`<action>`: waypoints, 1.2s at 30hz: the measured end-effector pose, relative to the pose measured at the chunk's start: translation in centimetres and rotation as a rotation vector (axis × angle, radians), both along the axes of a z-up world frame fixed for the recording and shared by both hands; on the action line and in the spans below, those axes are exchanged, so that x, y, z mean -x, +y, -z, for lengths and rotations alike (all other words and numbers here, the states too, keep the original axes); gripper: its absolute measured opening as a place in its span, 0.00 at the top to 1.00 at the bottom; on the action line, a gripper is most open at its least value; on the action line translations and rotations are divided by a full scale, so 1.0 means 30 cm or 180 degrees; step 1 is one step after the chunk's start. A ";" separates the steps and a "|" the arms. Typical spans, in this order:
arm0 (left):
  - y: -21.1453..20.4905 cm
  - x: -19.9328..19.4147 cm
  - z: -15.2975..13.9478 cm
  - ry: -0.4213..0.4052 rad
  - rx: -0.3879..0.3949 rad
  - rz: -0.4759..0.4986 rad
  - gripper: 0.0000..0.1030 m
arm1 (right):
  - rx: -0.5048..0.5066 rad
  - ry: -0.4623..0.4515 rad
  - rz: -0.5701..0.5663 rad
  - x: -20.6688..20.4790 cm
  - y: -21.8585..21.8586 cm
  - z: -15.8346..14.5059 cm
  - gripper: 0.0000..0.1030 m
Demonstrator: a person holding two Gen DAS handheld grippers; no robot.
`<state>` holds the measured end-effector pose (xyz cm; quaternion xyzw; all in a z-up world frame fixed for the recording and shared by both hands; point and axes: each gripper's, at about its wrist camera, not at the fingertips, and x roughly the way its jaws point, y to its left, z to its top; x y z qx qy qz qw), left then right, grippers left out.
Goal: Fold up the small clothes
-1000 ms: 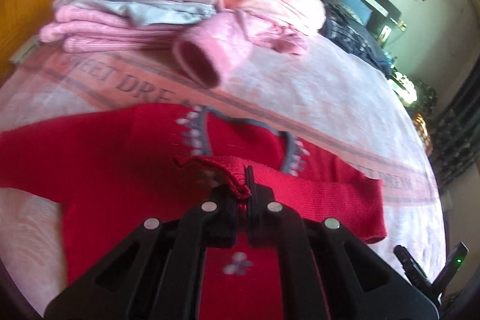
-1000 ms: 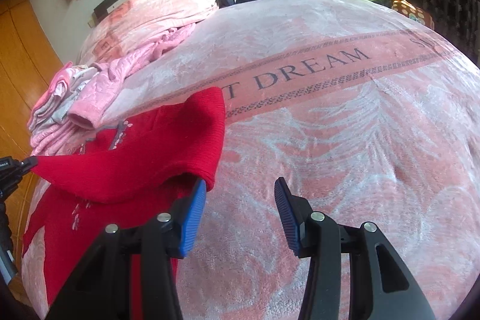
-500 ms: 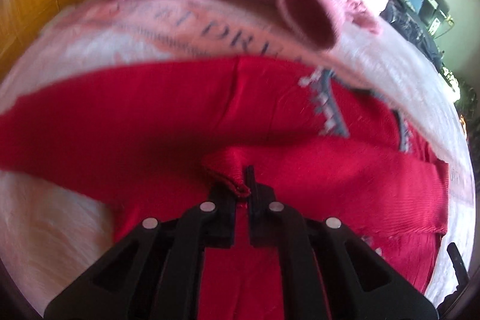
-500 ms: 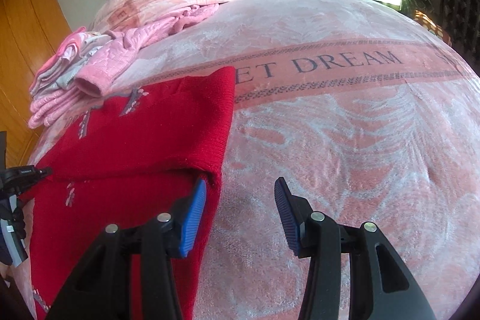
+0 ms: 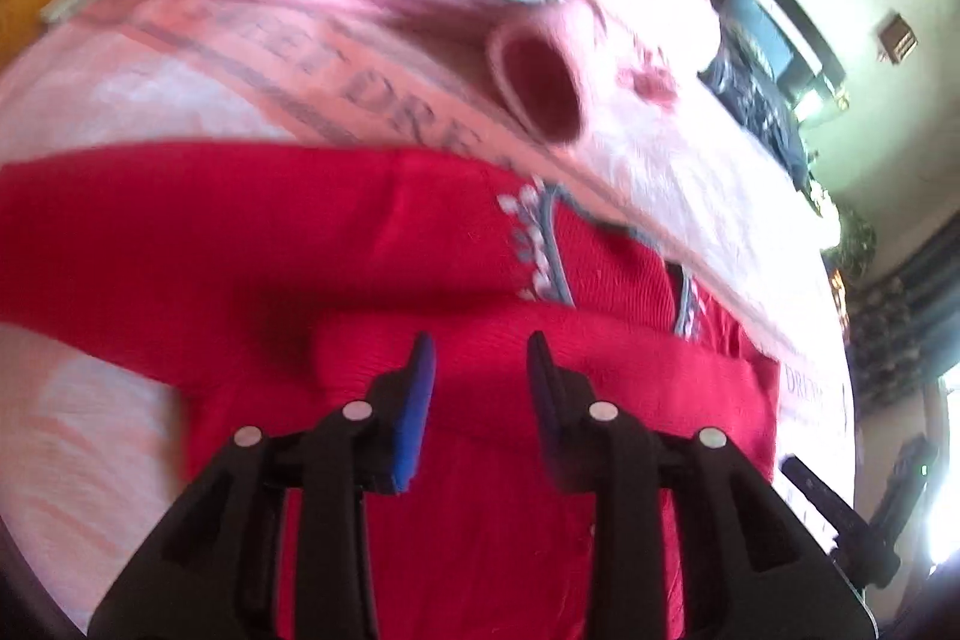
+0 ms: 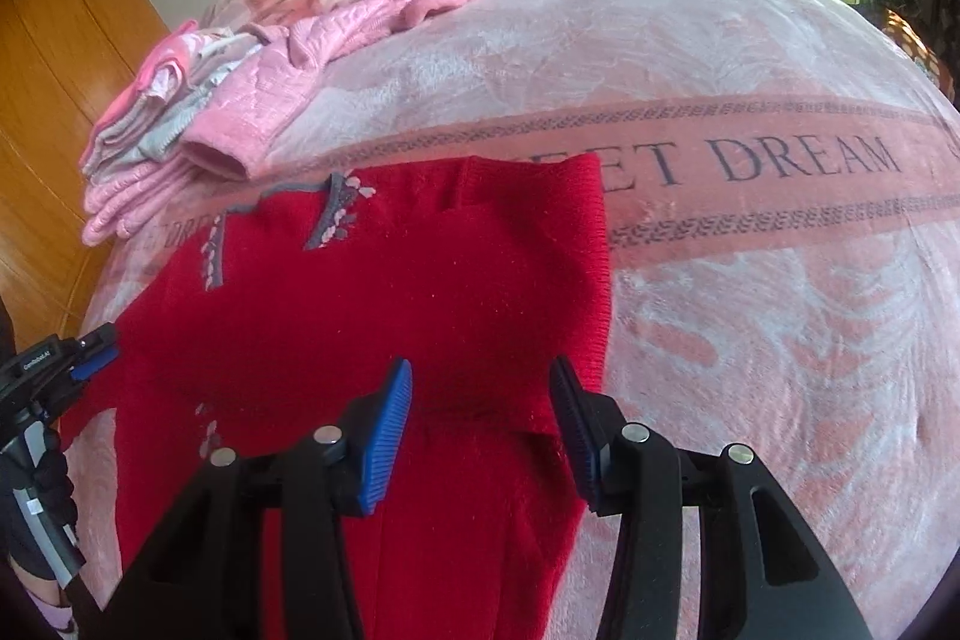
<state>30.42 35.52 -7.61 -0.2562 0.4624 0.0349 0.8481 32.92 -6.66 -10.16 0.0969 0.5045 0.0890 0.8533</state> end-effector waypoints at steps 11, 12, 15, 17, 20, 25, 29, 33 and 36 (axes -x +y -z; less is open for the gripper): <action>-0.029 -0.073 0.169 0.0221 -0.0143 0.0236 0.76 | 0.0444 0.0348 -0.0034 -0.054 0.057 0.133 0.46; -0.029 -0.070 0.166 0.0226 -0.0128 0.0251 0.76 | 0.0481 0.0358 -0.0037 -0.059 0.064 0.131 0.46; 0.002 -0.047 0.148 0.0210 -0.0031 0.0208 0.76 | 0.0449 0.0365 -0.0003 -0.055 0.065 0.097 0.46; 0.062 0.007 0.106 0.0099 0.0094 0.0091 0.72 | 0.0291 0.0247 -0.0034 -0.015 0.067 0.042 0.46; 0.202 0.130 0.053 -0.0032 0.0141 -0.0123 0.64 | 0.0209 0.0153 -0.0258 0.070 0.113 -0.023 0.43; 0.530 0.383 0.054 0.0046 0.0152 -0.0704 0.64 | 0.0064 0.0291 -0.0612 0.182 0.213 -0.002 0.40; 0.823 0.608 0.076 0.0083 0.0298 -0.1360 0.64 | 0.0049 0.0341 -0.0734 0.257 0.276 0.034 0.40; 1.039 0.733 0.111 -0.0096 0.0582 -0.1887 0.64 | 0.0013 0.0405 -0.0716 0.272 0.307 0.072 0.40; 1.157 0.772 0.136 -0.0300 0.0744 -0.2160 0.64 | 0.0072 0.0417 -0.0675 0.272 0.314 0.095 0.40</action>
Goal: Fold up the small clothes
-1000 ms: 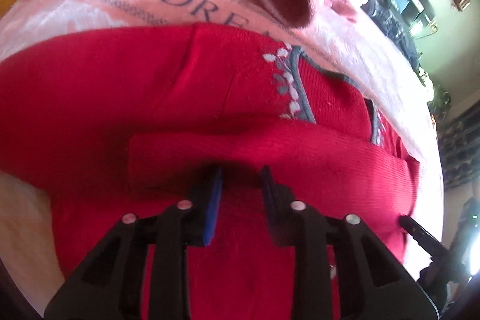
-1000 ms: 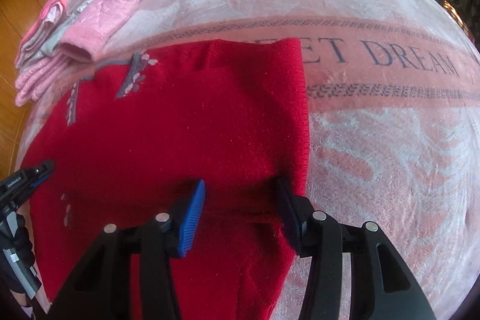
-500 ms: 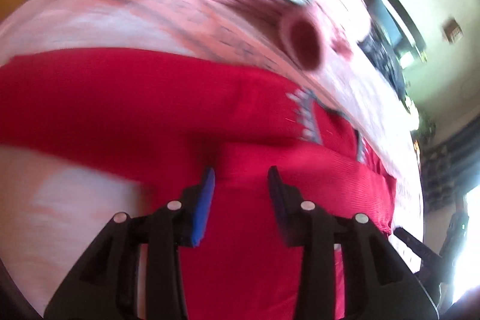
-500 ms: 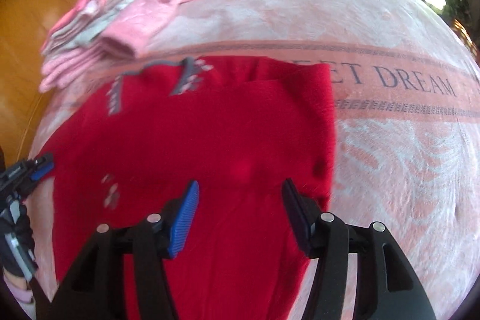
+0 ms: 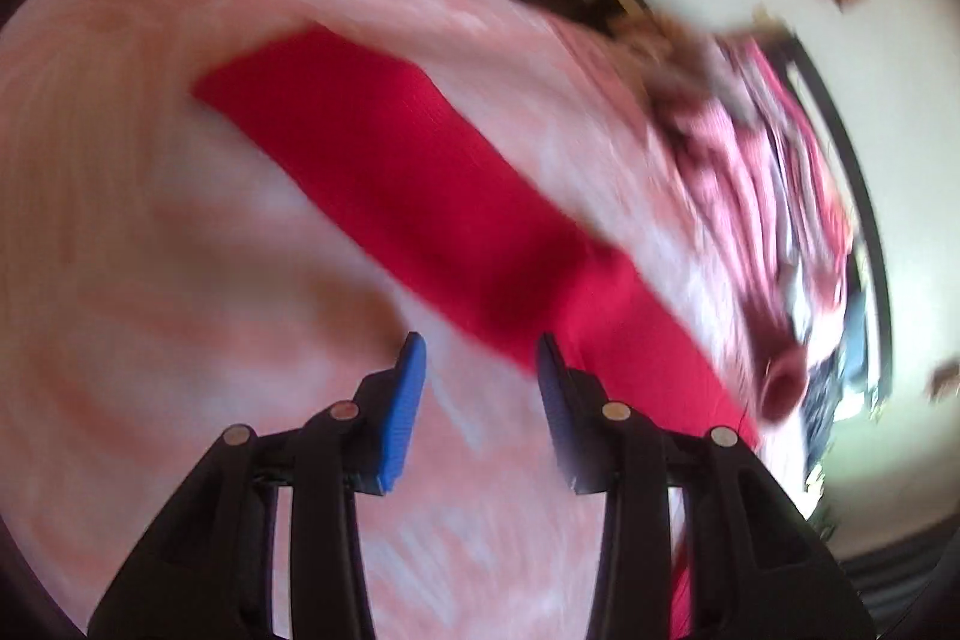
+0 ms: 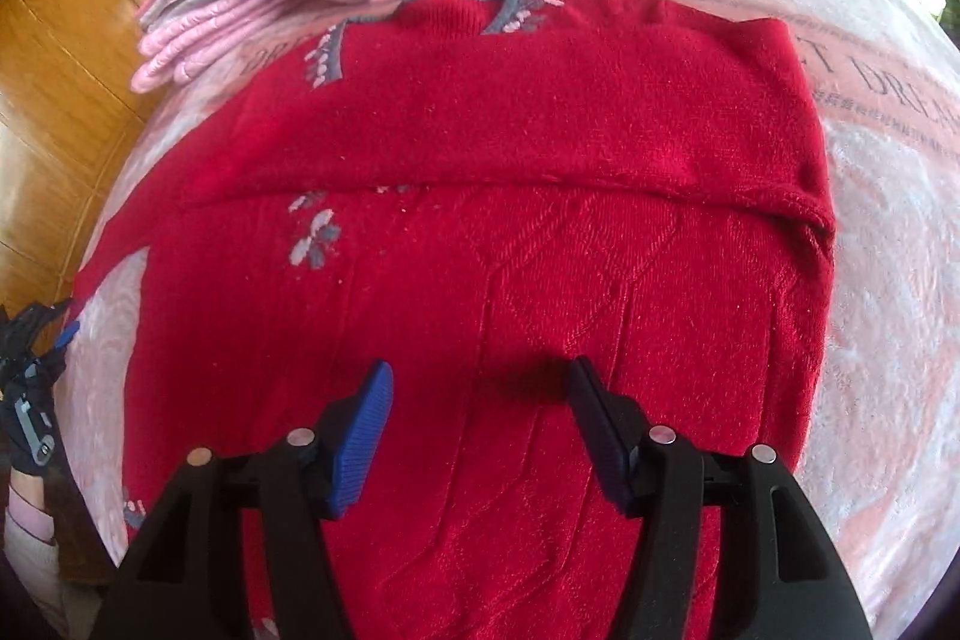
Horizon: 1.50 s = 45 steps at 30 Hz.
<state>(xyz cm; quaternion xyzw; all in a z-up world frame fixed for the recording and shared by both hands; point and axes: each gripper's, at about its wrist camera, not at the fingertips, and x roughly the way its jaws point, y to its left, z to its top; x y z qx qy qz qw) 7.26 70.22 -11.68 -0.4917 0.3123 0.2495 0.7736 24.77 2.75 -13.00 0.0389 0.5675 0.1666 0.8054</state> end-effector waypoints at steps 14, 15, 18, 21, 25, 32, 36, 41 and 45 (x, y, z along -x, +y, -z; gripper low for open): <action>0.265 -0.068 0.069 -0.0257 -0.0033 -0.0465 0.89 | 0.0176 -0.0113 -0.0056 0.001 0.044 0.027 0.33; 0.271 -0.058 0.065 -0.0234 -0.0064 -0.0446 0.91 | 0.0174 -0.0119 -0.0054 -0.001 0.046 0.028 0.33; 0.255 -0.066 0.026 -0.0245 -0.0226 -0.0376 0.95 | 0.0123 -0.0116 -0.0034 -0.001 0.037 0.027 0.33; 0.193 -0.090 -0.047 -0.0405 -0.0434 -0.0204 0.96 | 0.0084 -0.0138 -0.0010 0.009 0.029 0.016 0.35; 0.066 -0.186 -0.144 -0.0480 -0.0663 0.0148 0.96 | 0.0115 -0.0190 0.0009 0.035 0.013 -0.007 0.35; -0.222 -0.392 -0.241 -0.0624 -0.0791 0.0819 0.96 | 0.0133 -0.0189 0.0065 0.056 -0.057 -0.012 0.35; -0.393 -0.480 -0.252 -0.0675 -0.0802 0.1187 0.96 | 0.0049 -0.0194 0.0107 0.058 -0.103 -0.007 0.35; -0.653 -0.572 -0.266 -0.0753 -0.0827 0.1683 0.96 | -0.0046 -0.0199 0.0103 0.052 -0.132 0.008 0.35; -0.878 -0.637 -0.274 -0.0859 -0.0829 0.2099 0.96 | -0.0081 -0.0241 0.0086 0.055 -0.139 0.016 0.35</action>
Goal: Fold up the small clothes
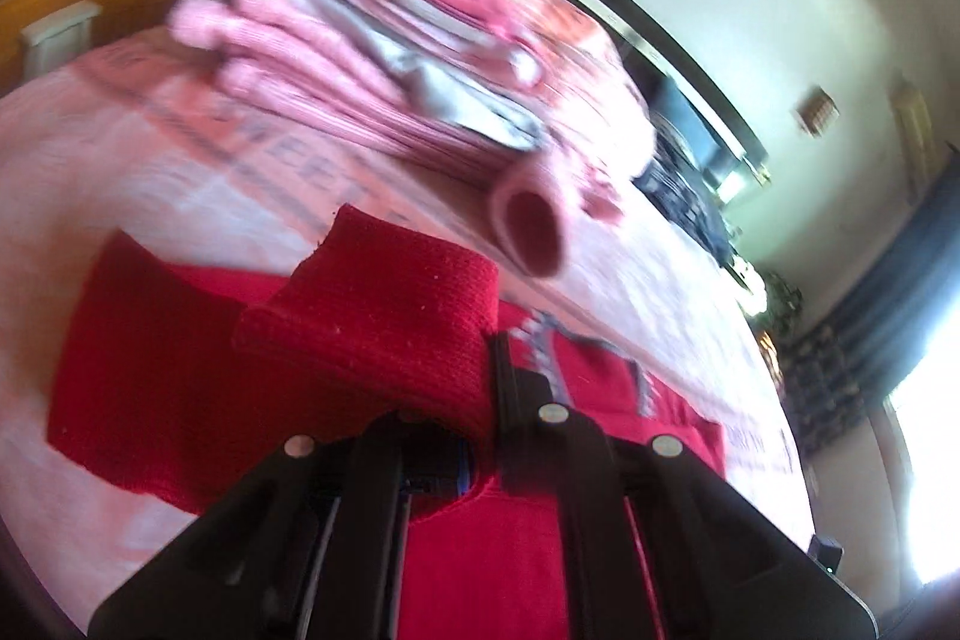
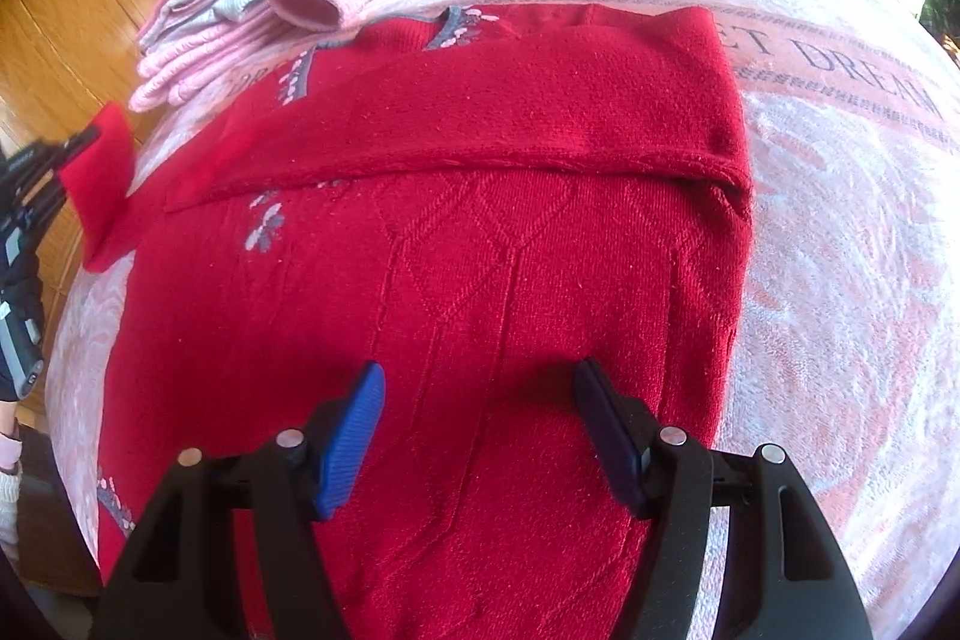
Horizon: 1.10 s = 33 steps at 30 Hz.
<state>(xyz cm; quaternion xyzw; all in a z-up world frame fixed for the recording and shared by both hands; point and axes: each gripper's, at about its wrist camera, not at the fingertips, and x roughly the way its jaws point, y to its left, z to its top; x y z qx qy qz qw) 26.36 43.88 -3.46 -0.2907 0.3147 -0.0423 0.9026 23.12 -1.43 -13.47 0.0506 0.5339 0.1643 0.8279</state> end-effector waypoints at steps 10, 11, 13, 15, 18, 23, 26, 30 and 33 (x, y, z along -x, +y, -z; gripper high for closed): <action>-0.422 -0.144 0.076 0.0064 0.0064 0.0652 0.96 | -0.0143 -0.0046 -0.0035 0.013 -0.033 0.006 0.36; -0.443 -0.157 0.094 0.0095 0.0088 0.0704 0.96 | -0.0141 -0.0049 -0.0044 0.014 -0.032 0.005 0.36; -0.474 -0.185 0.128 0.0158 0.0078 0.0754 0.96 | -0.0143 -0.0048 -0.0055 0.015 -0.035 0.005 0.36; -0.502 -0.221 0.180 0.0297 0.0018 0.0772 0.96 | -0.0147 -0.0045 -0.0057 0.016 -0.037 0.004 0.36; -0.500 -0.284 0.292 0.0700 0.0059 0.0791 0.95 | -0.0141 -0.0038 -0.0064 0.013 -0.034 0.005 0.36; -0.448 -0.272 0.349 0.0864 0.0429 0.0882 0.94 | -0.0109 0.0021 -0.0077 0.000 -0.026 0.003 0.36; -0.402 -0.160 0.316 0.0792 0.0598 0.1029 0.89 | -0.0097 0.0091 -0.0072 -0.019 -0.021 -0.011 0.36; -0.289 -0.020 0.263 0.0676 0.0322 0.0959 0.89 | -0.0190 0.0110 -0.0121 -0.073 0.011 -0.060 0.36; -0.154 -0.004 0.236 0.0641 -0.0030 0.0660 0.89 | -0.0382 0.0148 -0.0235 -0.157 0.092 -0.109 0.36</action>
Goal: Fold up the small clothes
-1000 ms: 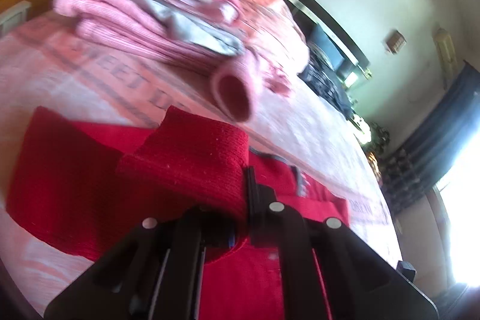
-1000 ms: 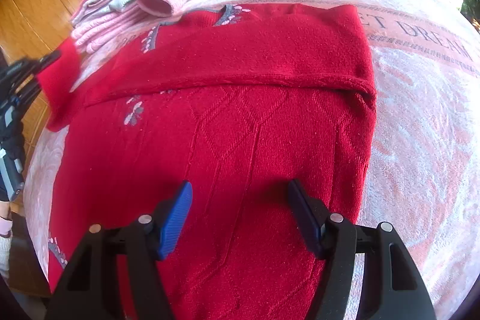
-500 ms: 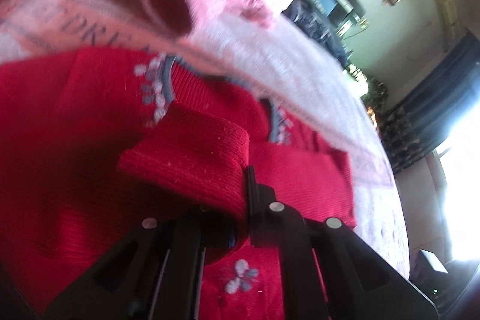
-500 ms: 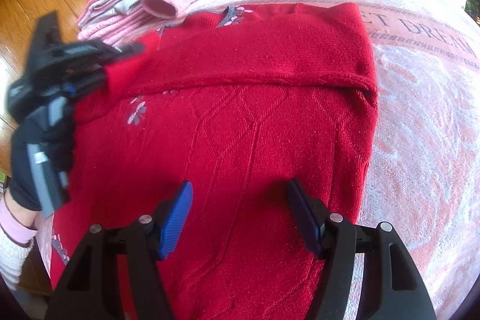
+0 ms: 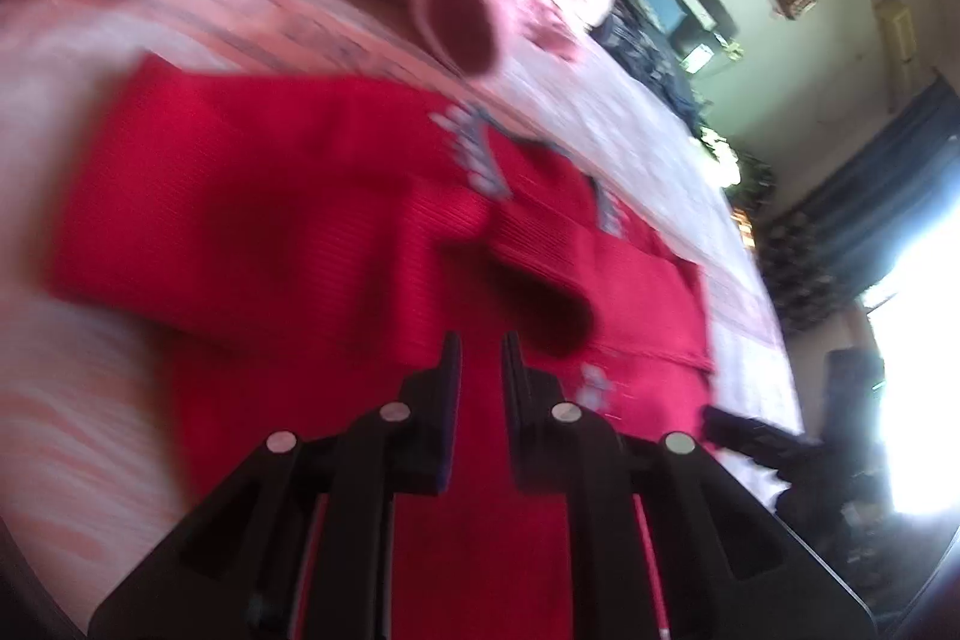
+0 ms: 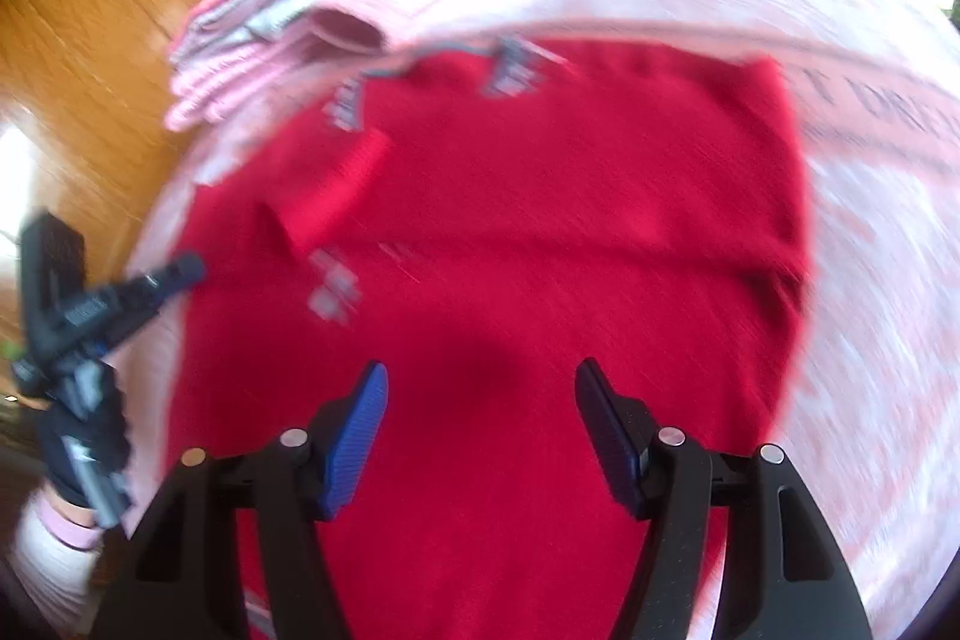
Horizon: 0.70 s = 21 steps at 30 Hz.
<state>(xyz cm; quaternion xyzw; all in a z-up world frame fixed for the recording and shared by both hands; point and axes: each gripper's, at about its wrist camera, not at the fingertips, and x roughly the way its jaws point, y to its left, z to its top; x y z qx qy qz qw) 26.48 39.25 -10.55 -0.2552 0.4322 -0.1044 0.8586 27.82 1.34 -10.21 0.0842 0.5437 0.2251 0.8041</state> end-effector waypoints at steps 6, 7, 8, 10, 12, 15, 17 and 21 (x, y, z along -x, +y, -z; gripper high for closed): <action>0.169 -0.094 0.052 0.0128 -0.0363 -0.0351 0.89 | 0.0040 0.0045 -0.0191 -0.164 0.223 -0.046 0.40; 0.171 -0.120 0.079 0.0246 -0.0440 -0.0360 0.89 | 0.0032 0.0084 -0.0215 -0.184 0.252 -0.044 0.40; 0.166 -0.146 0.118 0.0361 -0.0493 -0.0334 0.90 | 0.0046 0.0141 -0.0231 -0.208 0.280 -0.037 0.40; 0.177 -0.146 0.140 0.0301 -0.0471 -0.0316 0.91 | 0.0091 0.0244 -0.0248 -0.248 0.322 -0.015 0.40; 0.206 -0.134 0.127 0.0274 -0.0327 -0.0338 0.93 | 0.0131 0.0380 -0.0213 -0.291 0.353 0.024 0.41; 0.239 -0.073 0.098 0.0180 -0.0213 -0.0437 0.89 | 0.0023 0.0567 -0.0165 -0.337 0.377 0.076 0.56; 0.255 -0.037 0.086 0.0133 -0.0294 -0.0479 0.88 | 0.0076 0.0486 -0.0215 -0.343 0.399 0.073 0.65; 0.252 0.006 0.042 0.0050 -0.0297 -0.0530 0.88 | 0.0219 0.0265 -0.0419 -0.332 0.447 0.047 0.91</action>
